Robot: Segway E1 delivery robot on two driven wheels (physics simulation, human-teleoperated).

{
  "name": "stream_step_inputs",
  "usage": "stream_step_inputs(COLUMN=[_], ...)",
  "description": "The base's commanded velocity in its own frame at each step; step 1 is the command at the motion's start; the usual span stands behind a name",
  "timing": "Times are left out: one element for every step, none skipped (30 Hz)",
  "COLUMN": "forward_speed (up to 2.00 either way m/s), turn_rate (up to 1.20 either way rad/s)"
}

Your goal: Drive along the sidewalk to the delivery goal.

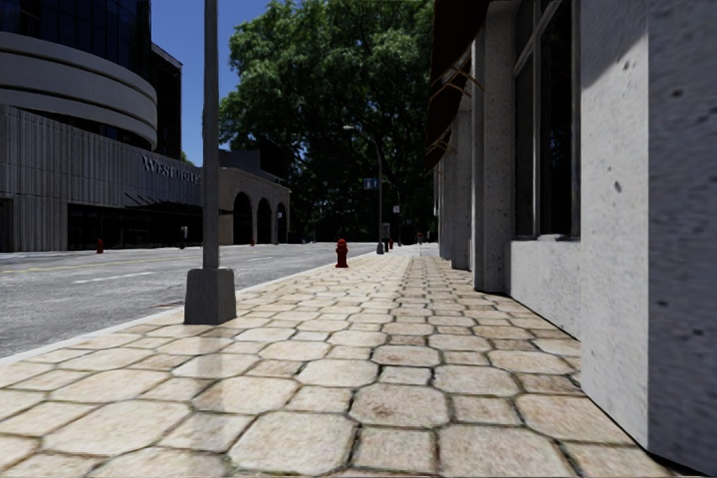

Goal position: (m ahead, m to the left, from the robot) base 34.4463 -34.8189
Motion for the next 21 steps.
stream_step_inputs(forward_speed=[2.0, 2.0, 2.0, 2.0, 2.0, 2.0, 2.0, 2.0, 2.0, 2.0, 2.0, 2.0, 2.0, 2.0, 2.0, 2.0, 2.0, 2.0, 2.0, 2.0, 2.0], turn_rate=[-0.05, 0.0, 0.0, 0.0, 0.0, 0.0, 0.0, -0.07, -0.15, -0.15, -0.18, -0.19, -0.19, -0.19, -0.19, -0.19, -0.19, -0.19, -0.19, -0.19, -0.19])
